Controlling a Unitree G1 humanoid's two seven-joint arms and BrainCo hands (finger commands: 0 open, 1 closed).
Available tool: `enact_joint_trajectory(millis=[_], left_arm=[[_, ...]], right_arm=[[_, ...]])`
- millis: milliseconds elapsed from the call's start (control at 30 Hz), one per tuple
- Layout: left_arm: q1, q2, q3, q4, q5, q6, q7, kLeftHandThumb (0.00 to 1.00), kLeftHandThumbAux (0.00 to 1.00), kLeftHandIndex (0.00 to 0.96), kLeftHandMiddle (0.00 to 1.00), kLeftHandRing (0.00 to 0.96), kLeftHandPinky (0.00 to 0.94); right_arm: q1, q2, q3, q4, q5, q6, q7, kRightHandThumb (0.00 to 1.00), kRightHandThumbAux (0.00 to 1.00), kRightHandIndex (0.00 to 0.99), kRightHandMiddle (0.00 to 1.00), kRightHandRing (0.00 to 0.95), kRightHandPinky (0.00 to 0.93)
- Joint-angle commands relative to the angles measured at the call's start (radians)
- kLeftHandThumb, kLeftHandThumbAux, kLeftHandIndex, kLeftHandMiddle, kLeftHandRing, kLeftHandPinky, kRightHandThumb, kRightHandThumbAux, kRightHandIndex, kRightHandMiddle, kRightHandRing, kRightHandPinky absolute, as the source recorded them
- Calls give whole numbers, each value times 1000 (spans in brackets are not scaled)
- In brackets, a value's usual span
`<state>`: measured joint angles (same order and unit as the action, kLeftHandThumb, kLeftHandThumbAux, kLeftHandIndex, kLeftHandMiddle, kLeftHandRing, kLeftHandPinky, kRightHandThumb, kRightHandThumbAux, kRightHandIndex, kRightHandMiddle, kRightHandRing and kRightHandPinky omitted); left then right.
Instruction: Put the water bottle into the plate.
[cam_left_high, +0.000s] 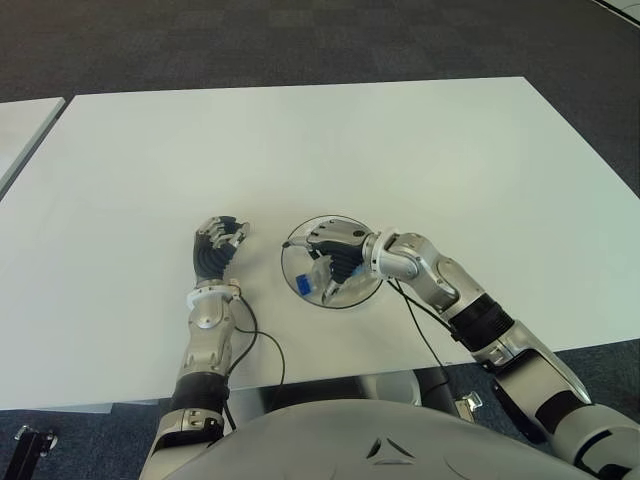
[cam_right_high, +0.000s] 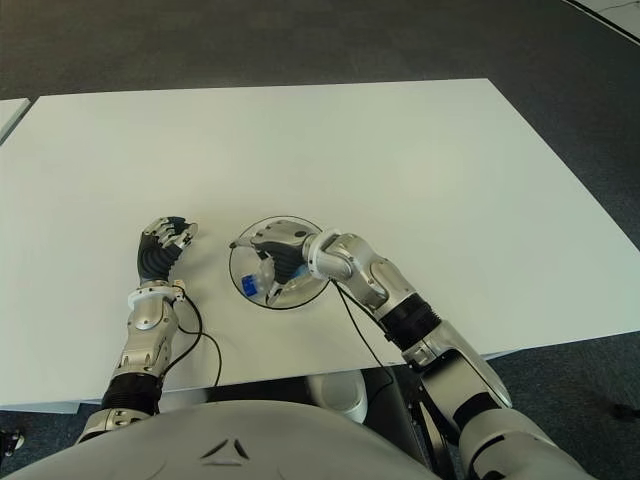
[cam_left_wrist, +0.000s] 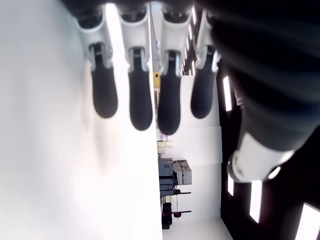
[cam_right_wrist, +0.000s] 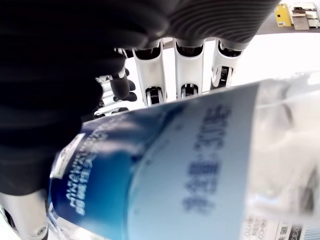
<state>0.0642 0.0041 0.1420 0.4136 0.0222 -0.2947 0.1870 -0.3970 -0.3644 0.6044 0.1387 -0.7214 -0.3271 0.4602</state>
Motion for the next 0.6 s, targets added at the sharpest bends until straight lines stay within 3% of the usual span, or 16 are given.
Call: enact_joint_trajectory(millis=[33,267,600], left_arm=[[42,-9,-1,52,3,85,9,708,717,430,483,474,480],[40,-10,3,55,-2,90,6,707,717,430,485,475,480],[43,-10,2,53,2,89,9,708,716,431,490,478,483]], right_arm=[[21,-8,-14,-14,8,-45,-59,205,687,5,2,3,10],[55,2,-30,-19,-2,-52,-145,27,612,0,0,0,0],[76,17,-42,-12,-22,-74,-274,0,552,0,0,0,0]])
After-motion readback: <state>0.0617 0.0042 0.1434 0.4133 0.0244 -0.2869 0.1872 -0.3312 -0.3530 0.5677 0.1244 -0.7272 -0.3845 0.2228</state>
